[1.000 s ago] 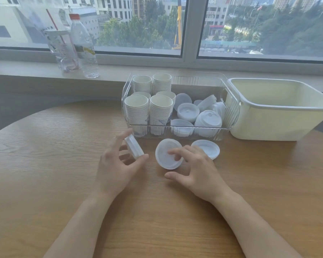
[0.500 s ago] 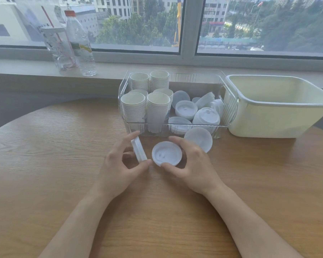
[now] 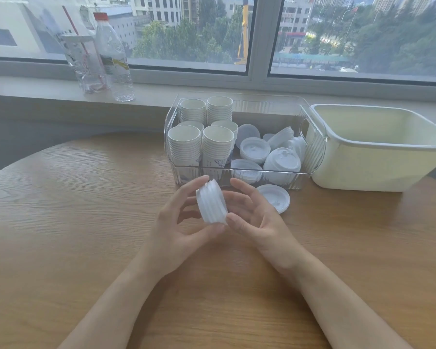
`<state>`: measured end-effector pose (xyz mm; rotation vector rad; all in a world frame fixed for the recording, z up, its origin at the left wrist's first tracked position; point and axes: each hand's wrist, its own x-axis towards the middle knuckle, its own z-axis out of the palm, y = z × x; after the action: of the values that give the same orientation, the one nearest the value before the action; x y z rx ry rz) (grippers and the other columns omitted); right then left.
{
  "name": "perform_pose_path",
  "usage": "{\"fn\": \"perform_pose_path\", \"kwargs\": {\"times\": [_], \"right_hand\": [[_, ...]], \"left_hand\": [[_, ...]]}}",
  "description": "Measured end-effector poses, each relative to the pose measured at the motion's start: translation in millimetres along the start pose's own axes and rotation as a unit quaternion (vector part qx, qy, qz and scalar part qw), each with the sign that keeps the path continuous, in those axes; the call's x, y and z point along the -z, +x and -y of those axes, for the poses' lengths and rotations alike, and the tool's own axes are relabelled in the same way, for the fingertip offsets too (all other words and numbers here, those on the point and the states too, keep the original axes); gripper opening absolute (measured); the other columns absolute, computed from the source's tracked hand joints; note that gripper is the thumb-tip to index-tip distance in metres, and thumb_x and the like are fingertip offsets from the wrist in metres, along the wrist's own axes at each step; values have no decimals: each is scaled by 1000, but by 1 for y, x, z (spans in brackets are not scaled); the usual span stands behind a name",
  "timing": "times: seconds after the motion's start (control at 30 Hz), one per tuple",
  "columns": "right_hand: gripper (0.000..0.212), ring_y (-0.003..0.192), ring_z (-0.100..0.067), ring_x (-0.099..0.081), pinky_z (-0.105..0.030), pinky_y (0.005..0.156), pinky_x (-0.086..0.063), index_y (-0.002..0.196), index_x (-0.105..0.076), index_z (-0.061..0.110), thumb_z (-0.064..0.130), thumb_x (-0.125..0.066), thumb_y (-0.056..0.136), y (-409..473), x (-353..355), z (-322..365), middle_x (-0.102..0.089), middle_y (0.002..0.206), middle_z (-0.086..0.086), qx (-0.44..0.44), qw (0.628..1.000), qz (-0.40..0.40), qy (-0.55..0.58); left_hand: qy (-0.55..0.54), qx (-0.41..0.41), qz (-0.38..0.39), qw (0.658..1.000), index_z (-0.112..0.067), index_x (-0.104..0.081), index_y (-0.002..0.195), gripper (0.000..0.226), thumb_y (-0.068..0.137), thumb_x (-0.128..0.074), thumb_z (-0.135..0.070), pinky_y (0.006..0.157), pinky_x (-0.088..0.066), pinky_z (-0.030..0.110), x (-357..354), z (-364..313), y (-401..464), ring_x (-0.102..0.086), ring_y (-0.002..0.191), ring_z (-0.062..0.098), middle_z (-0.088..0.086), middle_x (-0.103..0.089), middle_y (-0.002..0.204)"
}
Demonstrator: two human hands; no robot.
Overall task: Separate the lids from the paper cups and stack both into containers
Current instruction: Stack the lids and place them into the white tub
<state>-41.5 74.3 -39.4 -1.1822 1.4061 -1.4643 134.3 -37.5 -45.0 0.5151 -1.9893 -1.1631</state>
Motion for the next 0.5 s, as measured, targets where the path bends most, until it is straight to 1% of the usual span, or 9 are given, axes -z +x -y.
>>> {"fn": "perform_pose_path", "kwargs": {"times": [0.07, 0.1, 0.27, 0.3, 0.37, 0.43, 0.5], "right_hand": [[74, 136, -17, -59, -39, 115, -48, 156, -36, 22, 12, -73, 93, -1, 2, -1, -63, 144, -2, 7, 1000, 8, -22], [74, 136, -16, -59, -38, 115, -48, 157, -36, 23, 13, -73, 94, -1, 3, -1, -63, 145, -2, 9, 999, 12, -30], [78, 131, -14, -62, -33, 109, -51, 157, -36, 29, 22, -75, 89, -1, 6, 0, -65, 141, 0, 4, 999, 23, -39], [79, 130, -14, -63, -33, 107, -53, 156, -37, 30, 23, -77, 88, -1, 6, 0, -66, 139, 0, 3, 999, 18, -41], [79, 126, -14, -65, -32, 103, -54, 154, -40, 31, 22, -79, 86, -1, 7, 0, -69, 135, 0, 7, 999, 2, -48], [77, 126, -16, -66, -37, 103, -56, 153, -42, 30, 20, -78, 85, -1, 11, 1, -70, 133, -1, 20, 998, -20, -51], [78, 127, -20, -65, -45, 105, -55, 152, -43, 31, 18, -78, 84, -1, 14, 3, -68, 135, -2, 26, 998, -35, -44]], "left_hand": [[-7, -2, 2, 1000, -37, -51, 147, 81, 77, -91, -37, 100, -56, 40, 0, -1, 0, -68, 122, 22, -10, -70, 132], [-5, -3, 4, 1000, -38, -51, 147, 80, 77, -90, -38, 99, -57, 40, 0, -2, 0, -68, 122, 22, -10, -70, 132], [9, -15, 29, 999, -32, -54, 144, 75, 78, -90, -22, 98, -58, 41, -2, -5, -3, -69, 118, 24, -8, -72, 124], [10, -17, 33, 999, -31, -55, 143, 74, 78, -90, -21, 98, -58, 40, -3, -5, -3, -69, 118, 24, -8, -72, 123], [12, -19, 36, 999, -31, -55, 143, 74, 78, -89, -19, 99, -57, 33, -4, -5, -3, -69, 118, 21, -10, -72, 124], [7, -15, 31, 999, -31, -56, 141, 75, 78, -91, -12, 99, -55, 27, -4, -6, -2, -69, 118, 17, -12, -71, 125], [-2, -4, 27, 1000, -31, -56, 139, 75, 78, -91, -4, 100, -56, 28, -3, -6, -2, -70, 118, 15, -13, -71, 125]]}}
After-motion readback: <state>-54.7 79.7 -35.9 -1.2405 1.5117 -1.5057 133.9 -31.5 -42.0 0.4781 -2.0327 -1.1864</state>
